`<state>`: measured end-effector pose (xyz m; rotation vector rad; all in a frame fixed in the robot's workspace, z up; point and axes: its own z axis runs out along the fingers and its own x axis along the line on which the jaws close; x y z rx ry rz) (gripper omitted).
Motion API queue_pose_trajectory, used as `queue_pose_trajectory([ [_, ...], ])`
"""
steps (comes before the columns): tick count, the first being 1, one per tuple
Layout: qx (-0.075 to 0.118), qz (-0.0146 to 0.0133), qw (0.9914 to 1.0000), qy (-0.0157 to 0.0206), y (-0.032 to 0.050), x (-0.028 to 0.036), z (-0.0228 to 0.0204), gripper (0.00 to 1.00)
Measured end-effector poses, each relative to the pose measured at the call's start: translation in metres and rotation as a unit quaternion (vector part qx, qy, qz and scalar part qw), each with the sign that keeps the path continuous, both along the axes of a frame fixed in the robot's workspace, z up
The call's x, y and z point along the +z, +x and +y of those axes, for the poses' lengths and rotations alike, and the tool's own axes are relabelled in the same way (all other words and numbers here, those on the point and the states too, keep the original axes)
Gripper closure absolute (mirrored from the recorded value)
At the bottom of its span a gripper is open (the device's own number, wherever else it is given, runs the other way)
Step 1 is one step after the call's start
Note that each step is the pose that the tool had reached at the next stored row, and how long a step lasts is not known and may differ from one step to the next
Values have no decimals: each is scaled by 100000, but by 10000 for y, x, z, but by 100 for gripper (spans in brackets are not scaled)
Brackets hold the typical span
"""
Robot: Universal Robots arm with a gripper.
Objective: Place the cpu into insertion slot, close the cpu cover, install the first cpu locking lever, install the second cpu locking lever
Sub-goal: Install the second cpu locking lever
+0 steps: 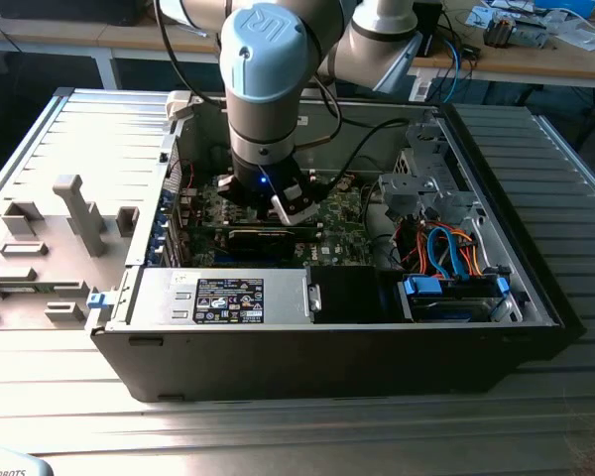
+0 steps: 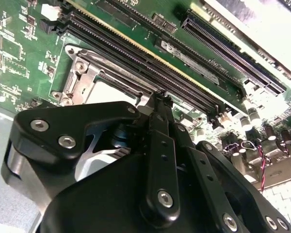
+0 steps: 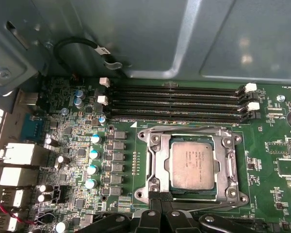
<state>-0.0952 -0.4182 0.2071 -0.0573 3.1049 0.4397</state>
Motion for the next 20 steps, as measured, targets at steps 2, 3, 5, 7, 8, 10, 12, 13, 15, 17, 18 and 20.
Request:
queue_pose_trajectory([
  [2, -5, -2, 100000, 5, -3, -7, 0, 89],
  [3, -6, -2, 100000, 4, -6, -15, 0, 89],
  [5, -21, -22, 100000, 4, -9, -17, 7, 89],
  [7, -7, -1, 100000, -15, -24, -18, 12, 89],
  [8, 11, 0, 100000, -15, -26, -20, 12, 89],
  [10, 15, -9, 100000, -6, -34, -23, 13, 89],
  [12, 26, -8, 100000, 35, -61, -25, 13, 89],
  [13, 21, -1, 100000, 54, -74, -24, 13, 89],
  [15, 59, -5, 100000, 84, -86, -25, 11, 89],
  [17, 132, -4, 100000, 170, -94, -28, 7, 89],
  [18, 152, -6, 100000, 240, -96, -28, 5, 89],
  [20, 174, -3, 99999, 345, -100, -29, 4, 89],
])
